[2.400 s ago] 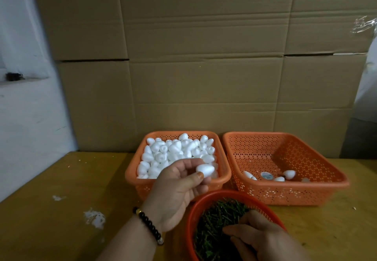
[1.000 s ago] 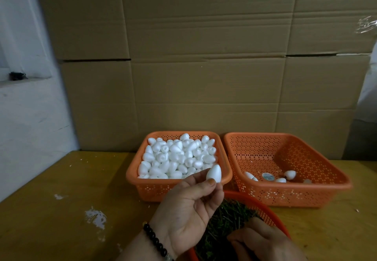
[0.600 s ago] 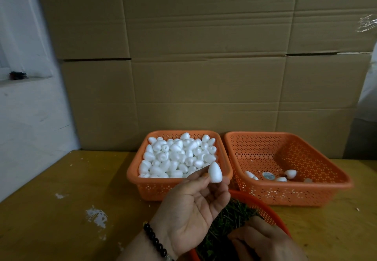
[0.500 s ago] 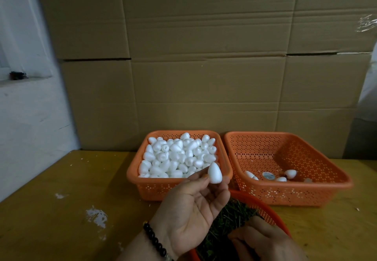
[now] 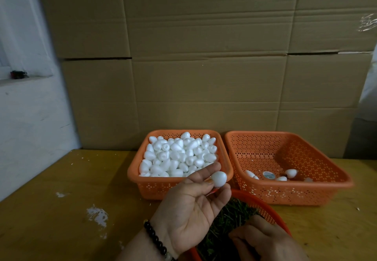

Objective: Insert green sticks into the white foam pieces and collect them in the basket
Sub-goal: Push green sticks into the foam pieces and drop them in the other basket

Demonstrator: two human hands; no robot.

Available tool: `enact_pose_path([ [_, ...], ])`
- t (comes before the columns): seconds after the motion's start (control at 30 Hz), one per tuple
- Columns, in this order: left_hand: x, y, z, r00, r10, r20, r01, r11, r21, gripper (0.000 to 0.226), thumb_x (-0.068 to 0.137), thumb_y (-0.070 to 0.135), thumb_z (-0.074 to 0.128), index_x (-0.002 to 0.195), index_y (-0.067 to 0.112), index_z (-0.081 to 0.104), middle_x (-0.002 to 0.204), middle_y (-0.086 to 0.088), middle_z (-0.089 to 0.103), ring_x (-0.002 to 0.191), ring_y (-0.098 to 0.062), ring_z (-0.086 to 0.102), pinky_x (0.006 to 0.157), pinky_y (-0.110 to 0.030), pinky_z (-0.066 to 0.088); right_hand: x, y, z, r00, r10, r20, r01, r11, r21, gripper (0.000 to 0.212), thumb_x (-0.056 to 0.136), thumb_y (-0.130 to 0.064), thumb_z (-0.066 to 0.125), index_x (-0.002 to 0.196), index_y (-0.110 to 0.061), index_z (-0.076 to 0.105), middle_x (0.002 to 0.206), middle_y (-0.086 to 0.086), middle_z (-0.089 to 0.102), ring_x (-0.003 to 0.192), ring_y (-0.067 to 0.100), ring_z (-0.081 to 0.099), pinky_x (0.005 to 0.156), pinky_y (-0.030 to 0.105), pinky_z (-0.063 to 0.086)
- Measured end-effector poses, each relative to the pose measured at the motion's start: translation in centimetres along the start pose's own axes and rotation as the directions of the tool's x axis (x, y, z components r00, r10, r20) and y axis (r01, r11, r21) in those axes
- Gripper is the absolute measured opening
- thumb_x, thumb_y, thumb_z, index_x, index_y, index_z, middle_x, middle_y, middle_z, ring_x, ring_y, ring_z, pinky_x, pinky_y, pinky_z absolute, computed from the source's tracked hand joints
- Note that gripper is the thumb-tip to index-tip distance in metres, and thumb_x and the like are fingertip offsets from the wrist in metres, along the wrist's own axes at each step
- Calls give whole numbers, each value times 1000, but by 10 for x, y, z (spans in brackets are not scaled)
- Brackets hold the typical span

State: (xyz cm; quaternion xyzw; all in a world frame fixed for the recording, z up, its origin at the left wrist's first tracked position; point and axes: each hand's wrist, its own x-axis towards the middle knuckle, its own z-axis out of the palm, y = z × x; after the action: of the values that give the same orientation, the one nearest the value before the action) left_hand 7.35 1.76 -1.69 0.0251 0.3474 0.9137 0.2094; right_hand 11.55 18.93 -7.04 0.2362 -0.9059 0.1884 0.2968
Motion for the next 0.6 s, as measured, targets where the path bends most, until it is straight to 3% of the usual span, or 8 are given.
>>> enact_pose_path([
  [0.17,-3,-1,3,1000,4,16,-5,999,32,30,73,-6,58,95,2,75,99,-18,72,75,-24,67,65,-32,58,-1,1,2,999,19,33,-19,1000,8,8,60,-40,71,67,-43,68,63,-19,57,52,-1,57,58,19,46],
  [0.3,-3,-1,4,1000,7,25,-7,1000,22,34,72,-7,58,102,1,71,96,-18,72,72,-22,67,65,-31,58,-2,2,3,999,24,47,-26,999,35,4,70,-44,63,70,-44,67,66,-20,56,53,-1,56,52,15,48],
  [0.37,-3,-1,4,1000,12,20,-13,999,31,37,71,-7,58,106,0,67,93,-17,72,71,-21,66,64,-30,58,-2,2,3,999,32,36,-33,999,37,13,74,-47,56,70,-44,68,66,-20,56,53,-1,56,53,15,48],
  [0.47,-3,-2,4,1000,23,10,-24,998,60,36,71,-8,58,104,1,71,92,-17,71,72,-20,64,64,-31,57,-1,1,2,999,26,18,-27,999,27,17,75,-47,52,69,-43,68,64,-19,56,52,-1,56,67,11,43],
  [0.6,-3,-3,5,999,38,8,-39,996,83,33,71,-8,57,99,1,73,93,-17,72,73,-20,64,66,-32,58,3,-3,-3,1000,23,-12,-23,1000,11,18,74,-45,51,67,-42,68,62,-17,56,50,1,58,88,0,25],
])
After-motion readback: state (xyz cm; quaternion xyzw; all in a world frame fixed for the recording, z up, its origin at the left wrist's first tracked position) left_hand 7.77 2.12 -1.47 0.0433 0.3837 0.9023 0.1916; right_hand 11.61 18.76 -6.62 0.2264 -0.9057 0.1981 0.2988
